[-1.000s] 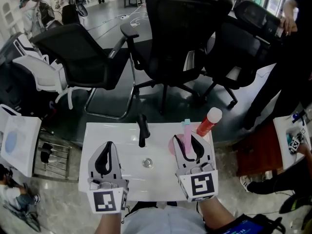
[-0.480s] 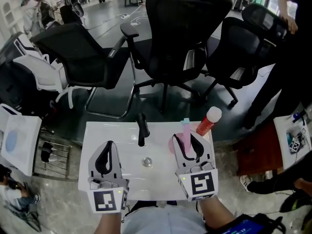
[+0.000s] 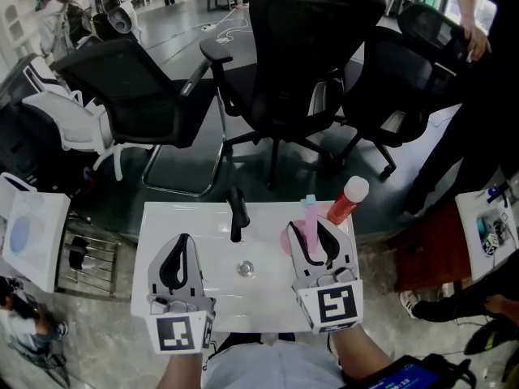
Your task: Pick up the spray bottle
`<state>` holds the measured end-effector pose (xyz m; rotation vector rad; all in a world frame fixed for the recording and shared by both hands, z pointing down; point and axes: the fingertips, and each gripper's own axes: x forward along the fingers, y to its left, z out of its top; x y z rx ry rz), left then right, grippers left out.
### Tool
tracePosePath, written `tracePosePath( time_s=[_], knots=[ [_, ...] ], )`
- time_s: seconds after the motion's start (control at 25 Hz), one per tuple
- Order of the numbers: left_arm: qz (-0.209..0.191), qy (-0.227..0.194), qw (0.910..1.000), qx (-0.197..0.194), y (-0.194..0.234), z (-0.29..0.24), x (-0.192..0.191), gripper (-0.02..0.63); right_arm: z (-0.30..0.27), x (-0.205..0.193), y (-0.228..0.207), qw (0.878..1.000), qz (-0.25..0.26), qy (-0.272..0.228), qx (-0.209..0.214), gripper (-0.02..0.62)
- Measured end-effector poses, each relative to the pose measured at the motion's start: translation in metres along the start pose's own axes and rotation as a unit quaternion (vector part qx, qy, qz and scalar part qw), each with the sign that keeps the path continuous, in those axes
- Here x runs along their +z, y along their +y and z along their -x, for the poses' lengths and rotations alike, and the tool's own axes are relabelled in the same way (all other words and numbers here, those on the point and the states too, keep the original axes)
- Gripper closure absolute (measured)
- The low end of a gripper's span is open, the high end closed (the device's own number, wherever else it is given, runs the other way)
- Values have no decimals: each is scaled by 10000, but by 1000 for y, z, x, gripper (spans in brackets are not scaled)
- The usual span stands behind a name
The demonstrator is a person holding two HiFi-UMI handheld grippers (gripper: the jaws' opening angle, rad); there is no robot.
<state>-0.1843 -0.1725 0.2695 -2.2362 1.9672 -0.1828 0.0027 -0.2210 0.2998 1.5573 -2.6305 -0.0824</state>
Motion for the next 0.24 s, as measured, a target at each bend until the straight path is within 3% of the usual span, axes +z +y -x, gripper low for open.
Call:
tracePosePath(
  time_s=[0.24],
  knots=[
    [-1, 0, 10000, -19, -2, -1, 1, 591, 1, -1, 0, 10000, -25, 46, 7, 448]
  ],
)
